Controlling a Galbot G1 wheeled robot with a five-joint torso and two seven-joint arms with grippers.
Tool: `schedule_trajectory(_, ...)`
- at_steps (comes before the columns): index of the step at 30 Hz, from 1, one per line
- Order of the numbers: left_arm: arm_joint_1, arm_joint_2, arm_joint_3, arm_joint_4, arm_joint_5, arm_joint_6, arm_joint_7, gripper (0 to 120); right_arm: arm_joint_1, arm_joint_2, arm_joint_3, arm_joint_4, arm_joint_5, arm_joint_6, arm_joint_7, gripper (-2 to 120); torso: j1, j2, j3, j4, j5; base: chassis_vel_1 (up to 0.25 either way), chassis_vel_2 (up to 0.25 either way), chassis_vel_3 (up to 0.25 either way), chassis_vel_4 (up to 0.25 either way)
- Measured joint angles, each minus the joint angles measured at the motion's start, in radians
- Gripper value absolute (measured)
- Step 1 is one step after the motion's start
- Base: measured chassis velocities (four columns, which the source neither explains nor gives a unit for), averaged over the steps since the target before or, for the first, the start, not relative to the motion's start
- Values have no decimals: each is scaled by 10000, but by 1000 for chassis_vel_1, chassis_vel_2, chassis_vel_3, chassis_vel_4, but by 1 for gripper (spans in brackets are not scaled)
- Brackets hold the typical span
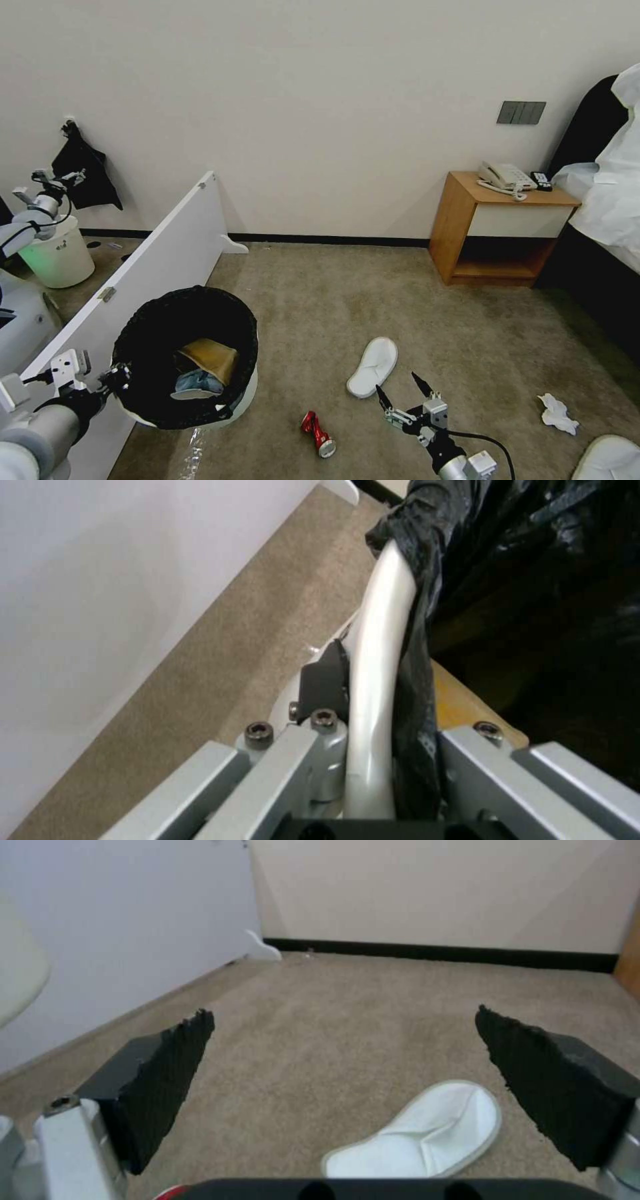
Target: Pick up the trash bin, then pick up the garbage from the floor and place it into the trash bin.
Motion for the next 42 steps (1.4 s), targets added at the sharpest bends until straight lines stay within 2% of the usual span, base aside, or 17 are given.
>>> schedule_trajectory(8,60,-19,-35,-88,-17,0,-80,1,315,-350,-635,-140,-468,-226,280,100,0,1,0,0,1,0,0,0,0)
schedule_trajectory(12,47,-20,-81,-142,-58,-1,-213,1,818,-707,-1110,-404,-485,-967,244,100,0,0,0,0,1,0,0,0,0)
schedule_trajectory(17,122,-11,-149,-191,-53,-1,-260,1,1793,-1255,-2130,-724,7,-2280,818,100,0,1,0,1,1,0,0,0,0)
schedule_trajectory(18,122,-11,-149,-191,-53,-1,-260,1,1793,-1255,-2130,-724,7,-2280,818,100,0,1,0,1,1,0,0,0,0)
schedule_trajectory(20,130,-28,-158,-235,-49,-1,-310,1,2378,-1340,-2647,-1036,279,-2888,1055,100,0,0,0,0,1,0,0,0,0)
schedule_trajectory(23,135,-36,-158,-262,-47,0,-339,1,2623,-1352,-2868,-1175,406,-3171,1213,100,0,1,0,1,0,0,0,0,0)
schedule_trajectory(26,164,-15,-191,-354,-53,0,-390,1,3357,-1301,-3535,-1707,840,-3925,1567,100,0,0,0,-1,0,0,0,0,0)
schedule_trajectory(33,218,11,-247,-428,-71,0,-413,1,4144,-1053,-4346,-2217,1743,-4583,1752,100,0,0,0,2,1,0,0,0,0)
schedule_trajectory(42,220,26,-210,-488,-66,0,-446,1,4360,-1086,-5102,-2589,1977,-4915,1763,100,0,0,0,-1,0,0,0,0,0)
